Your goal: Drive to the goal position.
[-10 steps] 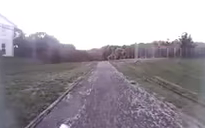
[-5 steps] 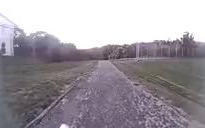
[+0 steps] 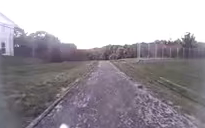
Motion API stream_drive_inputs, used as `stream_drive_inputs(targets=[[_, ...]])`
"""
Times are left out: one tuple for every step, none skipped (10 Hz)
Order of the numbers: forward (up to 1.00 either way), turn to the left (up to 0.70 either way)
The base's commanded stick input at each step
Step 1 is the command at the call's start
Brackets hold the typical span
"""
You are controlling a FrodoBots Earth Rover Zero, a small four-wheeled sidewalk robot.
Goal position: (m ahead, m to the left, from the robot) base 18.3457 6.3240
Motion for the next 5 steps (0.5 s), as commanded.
stream_drive_inputs(targets=[[0.50,0.00],[0.50,0.00],[0.50,0.00],[0.50,-0.14],[0.50,-0.43]])
